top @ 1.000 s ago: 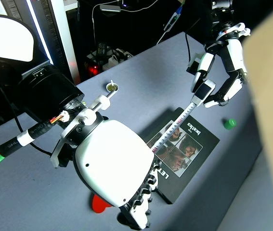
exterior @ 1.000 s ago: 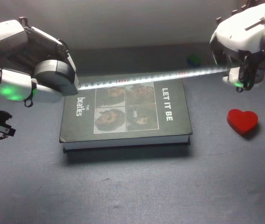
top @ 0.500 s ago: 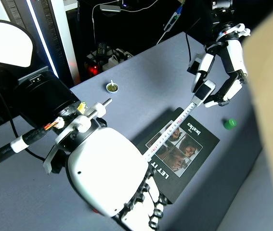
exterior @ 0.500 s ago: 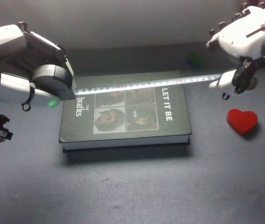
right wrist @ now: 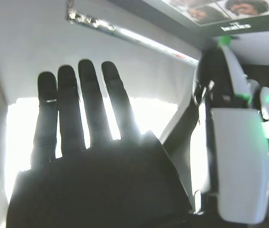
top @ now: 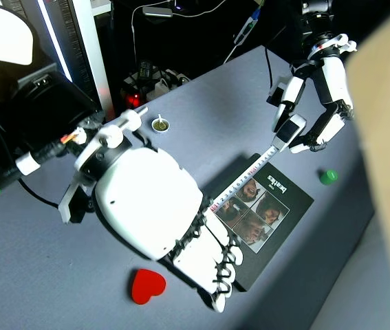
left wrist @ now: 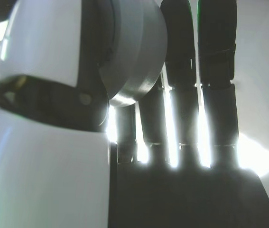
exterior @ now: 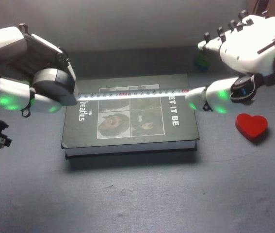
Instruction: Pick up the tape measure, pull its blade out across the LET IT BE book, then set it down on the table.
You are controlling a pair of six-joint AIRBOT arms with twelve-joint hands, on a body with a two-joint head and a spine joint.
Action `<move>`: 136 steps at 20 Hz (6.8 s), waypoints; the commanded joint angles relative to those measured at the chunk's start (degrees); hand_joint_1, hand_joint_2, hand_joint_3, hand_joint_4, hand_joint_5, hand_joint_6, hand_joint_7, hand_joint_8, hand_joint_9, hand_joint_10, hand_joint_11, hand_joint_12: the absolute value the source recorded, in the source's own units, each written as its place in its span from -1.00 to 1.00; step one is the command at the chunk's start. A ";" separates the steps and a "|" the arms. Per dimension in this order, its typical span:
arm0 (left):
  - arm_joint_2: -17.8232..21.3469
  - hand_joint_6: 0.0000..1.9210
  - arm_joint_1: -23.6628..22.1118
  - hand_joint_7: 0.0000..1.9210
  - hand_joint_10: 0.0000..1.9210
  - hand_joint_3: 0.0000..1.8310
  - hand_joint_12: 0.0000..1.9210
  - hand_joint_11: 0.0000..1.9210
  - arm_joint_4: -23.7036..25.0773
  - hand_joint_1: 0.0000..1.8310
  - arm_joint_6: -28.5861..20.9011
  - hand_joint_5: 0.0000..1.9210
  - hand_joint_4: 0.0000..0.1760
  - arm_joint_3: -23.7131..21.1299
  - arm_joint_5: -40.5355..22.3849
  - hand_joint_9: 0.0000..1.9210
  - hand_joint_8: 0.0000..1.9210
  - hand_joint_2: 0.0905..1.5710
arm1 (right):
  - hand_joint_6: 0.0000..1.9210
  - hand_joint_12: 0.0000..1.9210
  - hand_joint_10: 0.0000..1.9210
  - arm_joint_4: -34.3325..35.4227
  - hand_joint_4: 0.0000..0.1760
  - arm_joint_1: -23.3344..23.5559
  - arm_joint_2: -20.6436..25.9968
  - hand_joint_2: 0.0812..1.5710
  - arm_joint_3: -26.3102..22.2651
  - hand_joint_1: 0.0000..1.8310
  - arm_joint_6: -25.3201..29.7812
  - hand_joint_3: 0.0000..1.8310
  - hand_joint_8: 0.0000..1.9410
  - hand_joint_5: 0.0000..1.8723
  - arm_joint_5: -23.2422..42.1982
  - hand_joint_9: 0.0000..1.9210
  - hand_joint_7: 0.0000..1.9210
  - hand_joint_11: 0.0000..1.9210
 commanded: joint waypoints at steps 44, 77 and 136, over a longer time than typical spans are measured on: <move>-18.65 -0.15 13.31 0.34 -0.08 -1.00 -0.26 0.09 12.23 0.53 -23.83 0.07 -1.00 33.76 -18.57 0.17 -0.64 0.27 | -1.00 -0.13 -0.99 -9.44 -1.00 1.83 0.12 0.37 -6.52 -1.00 10.16 -1.00 -0.99 -0.78 -1.22 -0.71 -0.70 -1.00; -2.64 -0.14 7.27 0.32 -0.05 -1.00 -0.25 0.12 10.73 0.53 -18.85 0.03 -1.00 11.22 -12.00 0.17 -0.57 0.28 | -1.00 -0.21 -1.00 -9.88 -1.00 1.03 0.03 0.35 -6.53 -0.96 10.25 -1.00 -1.00 -0.82 -1.67 -0.73 -0.73 -1.00; -3.96 0.98 -26.60 -0.25 0.97 -1.00 0.96 -0.17 -86.99 0.06 125.78 -0.20 -1.00 -2.93 15.57 -0.16 0.96 0.43 | 0.79 0.97 0.90 -10.01 -1.00 0.30 -0.61 0.36 -7.58 -0.08 11.23 -1.00 0.82 0.02 -4.46 0.28 0.09 0.41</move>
